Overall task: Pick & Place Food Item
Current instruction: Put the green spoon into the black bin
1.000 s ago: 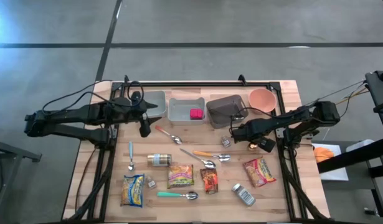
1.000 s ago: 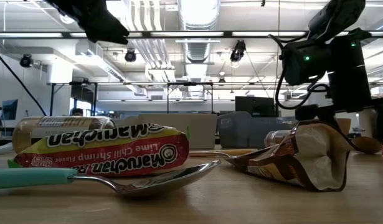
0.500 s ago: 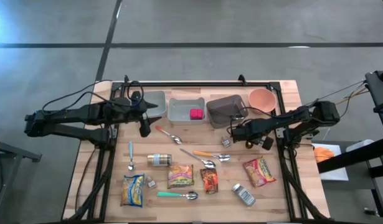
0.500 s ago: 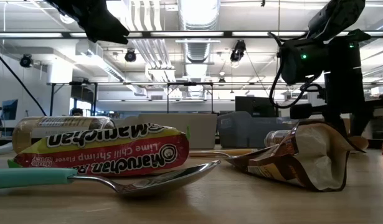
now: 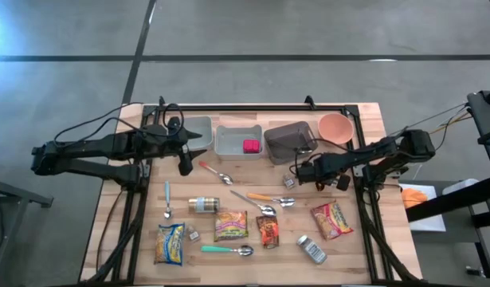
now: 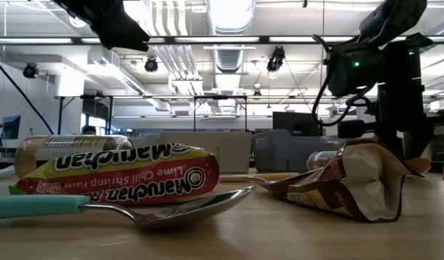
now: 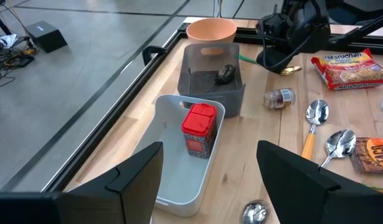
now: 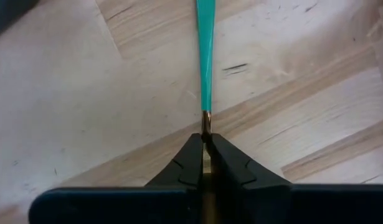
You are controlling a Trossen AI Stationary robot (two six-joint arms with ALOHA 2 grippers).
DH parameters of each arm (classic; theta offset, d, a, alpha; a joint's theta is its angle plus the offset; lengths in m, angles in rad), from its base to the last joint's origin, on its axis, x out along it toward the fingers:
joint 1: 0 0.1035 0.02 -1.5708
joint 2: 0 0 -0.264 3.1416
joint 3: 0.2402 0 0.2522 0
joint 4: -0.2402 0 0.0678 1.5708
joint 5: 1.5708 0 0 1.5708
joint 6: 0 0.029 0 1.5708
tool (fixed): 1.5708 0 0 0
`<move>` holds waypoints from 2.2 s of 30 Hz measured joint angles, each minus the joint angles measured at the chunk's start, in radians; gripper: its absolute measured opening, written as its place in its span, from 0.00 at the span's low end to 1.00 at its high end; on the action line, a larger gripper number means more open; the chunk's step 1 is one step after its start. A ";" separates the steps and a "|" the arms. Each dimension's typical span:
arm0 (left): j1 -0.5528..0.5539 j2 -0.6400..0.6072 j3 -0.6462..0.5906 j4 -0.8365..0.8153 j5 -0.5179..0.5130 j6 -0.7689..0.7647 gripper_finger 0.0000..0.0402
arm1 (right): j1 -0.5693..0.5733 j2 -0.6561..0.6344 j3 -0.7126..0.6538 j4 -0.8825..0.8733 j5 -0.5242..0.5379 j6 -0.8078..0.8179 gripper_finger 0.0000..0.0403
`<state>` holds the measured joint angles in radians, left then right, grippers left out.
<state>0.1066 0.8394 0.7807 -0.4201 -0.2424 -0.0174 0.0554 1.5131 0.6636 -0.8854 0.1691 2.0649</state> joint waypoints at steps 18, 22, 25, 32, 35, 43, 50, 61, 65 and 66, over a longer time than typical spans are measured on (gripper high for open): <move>0.000 0.000 0.000 0.002 0.000 -0.002 0.65 | 0.073 0.003 0.173 -0.208 -0.023 -0.170 0.03; 0.001 0.000 0.000 0.010 0.000 -0.005 0.65 | 0.099 0.002 0.240 -0.339 -0.016 -0.181 0.03; 0.001 0.000 0.000 0.020 0.000 -0.009 0.65 | 0.117 0.000 0.290 -0.416 -0.011 -0.188 0.03; 0.000 0.000 0.000 0.058 0.000 -0.040 0.65 | 0.169 -0.020 0.413 -0.524 0.086 -0.282 0.03; 0.000 0.001 0.000 0.082 0.000 -0.059 0.65 | 0.169 -0.044 0.461 -0.528 0.173 -0.406 0.03; 0.000 0.041 0.000 0.153 0.000 -0.067 0.65 | 0.060 -0.129 0.548 -0.510 0.379 -0.871 0.03; 0.000 0.110 0.000 0.268 -0.001 -0.064 0.65 | -0.160 -0.190 0.514 -0.259 0.279 -1.454 0.03; 0.000 0.167 0.000 0.290 0.000 -0.077 0.65 | -0.483 -0.145 0.399 -0.035 -0.059 -2.017 0.03; 0.000 0.165 0.000 0.261 0.000 -0.114 0.65 | -0.542 -0.098 0.370 -0.020 -0.101 -2.132 0.03; 0.000 0.166 0.000 0.251 -0.001 -0.126 0.65 | -0.551 -0.086 0.365 -0.017 -0.113 -2.166 0.03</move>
<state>0.1066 1.0054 0.7803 -0.1691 -0.2431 -0.1431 -0.4955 1.4268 1.0287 -0.9022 0.0557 -0.1008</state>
